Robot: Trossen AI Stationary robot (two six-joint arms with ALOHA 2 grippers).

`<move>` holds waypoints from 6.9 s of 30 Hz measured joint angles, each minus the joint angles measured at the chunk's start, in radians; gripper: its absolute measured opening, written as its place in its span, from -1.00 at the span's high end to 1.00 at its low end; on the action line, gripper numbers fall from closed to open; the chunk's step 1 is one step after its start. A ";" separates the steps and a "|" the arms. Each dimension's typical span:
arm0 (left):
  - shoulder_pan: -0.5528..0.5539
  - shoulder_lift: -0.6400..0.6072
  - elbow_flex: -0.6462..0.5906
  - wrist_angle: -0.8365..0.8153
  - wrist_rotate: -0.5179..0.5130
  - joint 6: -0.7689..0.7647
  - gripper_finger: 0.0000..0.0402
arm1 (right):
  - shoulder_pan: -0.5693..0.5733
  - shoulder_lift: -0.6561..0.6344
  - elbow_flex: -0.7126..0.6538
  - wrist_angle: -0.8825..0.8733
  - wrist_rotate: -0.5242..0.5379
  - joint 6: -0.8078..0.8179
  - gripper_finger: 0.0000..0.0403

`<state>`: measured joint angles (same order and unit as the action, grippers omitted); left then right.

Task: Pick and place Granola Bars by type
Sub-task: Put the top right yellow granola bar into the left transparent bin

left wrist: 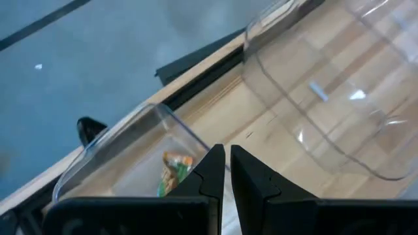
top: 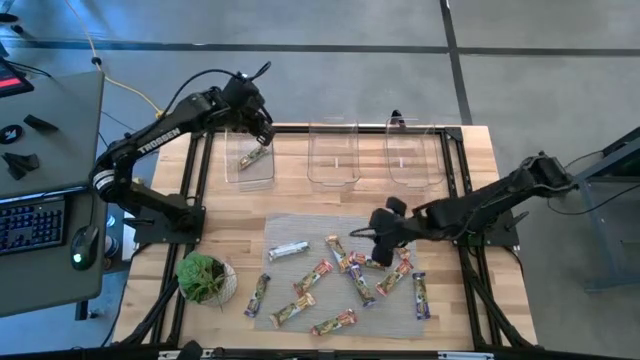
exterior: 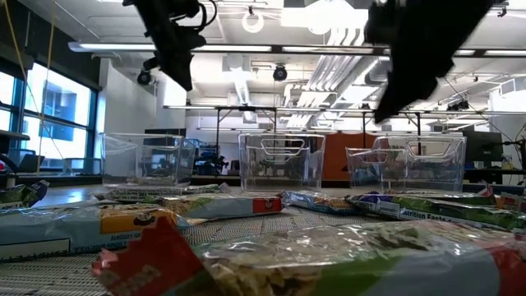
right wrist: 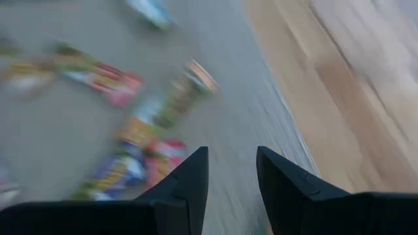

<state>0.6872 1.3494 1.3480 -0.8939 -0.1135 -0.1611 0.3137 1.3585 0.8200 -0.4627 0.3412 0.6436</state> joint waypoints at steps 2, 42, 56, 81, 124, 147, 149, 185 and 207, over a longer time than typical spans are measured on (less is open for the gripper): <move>0.000 0.001 0.000 -0.002 0.000 0.000 0.91 | 0.017 0.044 0.000 -0.091 0.046 0.069 0.43; 0.000 0.002 -0.001 0.001 0.023 -0.001 0.91 | -0.020 0.298 -0.002 -0.271 -0.043 0.215 0.22; -0.001 0.002 -0.001 0.001 0.029 -0.001 0.91 | -0.029 0.301 -0.003 -0.286 0.013 0.210 0.59; 0.000 -0.008 0.066 0.018 0.001 0.048 0.91 | -0.234 0.298 0.391 0.276 0.077 -0.652 0.90; -0.080 0.220 0.156 0.121 0.394 0.524 0.90 | -0.477 0.303 0.391 0.370 -0.086 -0.778 0.83; -0.250 0.228 0.156 0.086 0.494 0.786 0.29 | -0.477 0.303 0.391 0.324 -0.080 -0.779 0.83; -0.274 0.227 0.156 0.092 0.447 0.786 0.29 | -0.477 0.303 0.391 0.324 -0.088 -0.779 0.80; -0.302 0.227 0.156 0.108 0.370 0.720 0.96 | -0.477 0.303 0.391 0.407 -0.157 -0.781 0.77; -0.302 0.224 0.156 -0.058 -0.117 0.525 1.00 | -0.477 0.303 0.391 0.146 0.128 -0.694 0.40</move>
<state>0.3855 1.5737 1.5040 -0.9523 -0.2303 0.3636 -0.1631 1.6615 1.2110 -0.3171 0.4688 -0.0507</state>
